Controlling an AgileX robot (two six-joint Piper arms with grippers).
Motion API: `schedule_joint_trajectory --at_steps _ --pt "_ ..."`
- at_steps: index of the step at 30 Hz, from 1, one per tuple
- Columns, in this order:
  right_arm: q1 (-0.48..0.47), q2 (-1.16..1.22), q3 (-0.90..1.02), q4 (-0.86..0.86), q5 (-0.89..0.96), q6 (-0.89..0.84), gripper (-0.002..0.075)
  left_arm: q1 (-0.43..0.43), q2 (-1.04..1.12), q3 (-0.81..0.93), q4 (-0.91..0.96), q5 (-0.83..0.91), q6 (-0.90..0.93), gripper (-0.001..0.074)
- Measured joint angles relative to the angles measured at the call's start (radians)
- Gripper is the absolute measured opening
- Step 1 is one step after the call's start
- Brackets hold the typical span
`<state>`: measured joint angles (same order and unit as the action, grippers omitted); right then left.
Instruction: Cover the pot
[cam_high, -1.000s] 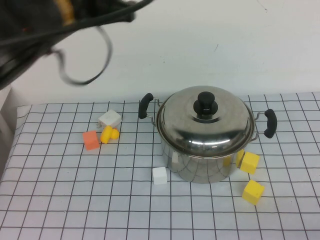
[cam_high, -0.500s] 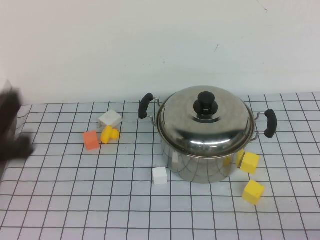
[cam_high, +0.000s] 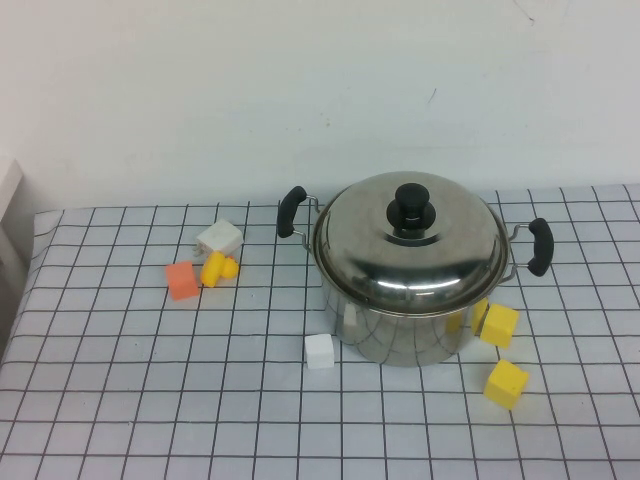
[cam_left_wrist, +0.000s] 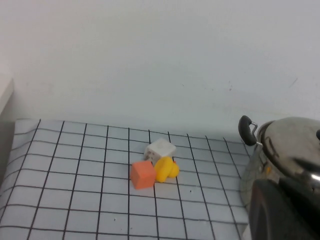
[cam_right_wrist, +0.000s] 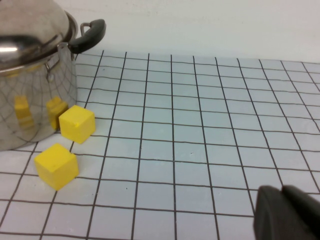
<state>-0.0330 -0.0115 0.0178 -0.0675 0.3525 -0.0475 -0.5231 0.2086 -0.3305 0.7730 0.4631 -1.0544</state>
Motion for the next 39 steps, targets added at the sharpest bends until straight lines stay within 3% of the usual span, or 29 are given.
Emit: schedule_joint_trajectory --at_steps 7,17,21,26,31,39 --pt "0.000 0.000 0.000 0.000 0.000 0.000 0.0009 0.000 -0.075 0.008 0.092 0.013 -0.091 0.0000" --pt "0.000 0.000 0.000 0.000 0.000 0.000 0.0009 0.007 -0.077 0.010 0.211 -0.149 -0.292 0.0000" --pt "0.000 0.000 0.000 0.000 0.000 0.000 0.0009 0.080 -0.091 0.010 -0.037 -0.118 0.053 0.0000" --pt "0.000 0.000 0.000 0.000 0.000 0.000 0.0009 0.262 -0.107 0.010 -0.462 -0.082 0.485 0.0000" --pt "0.000 0.000 0.000 0.000 0.000 0.000 0.0009 0.421 -0.115 0.057 -0.728 -0.119 0.792 0.0000" --pt "0.000 0.000 0.000 0.000 0.000 0.000 0.0009 0.527 -0.206 0.241 -0.885 -0.171 0.914 0.0000"
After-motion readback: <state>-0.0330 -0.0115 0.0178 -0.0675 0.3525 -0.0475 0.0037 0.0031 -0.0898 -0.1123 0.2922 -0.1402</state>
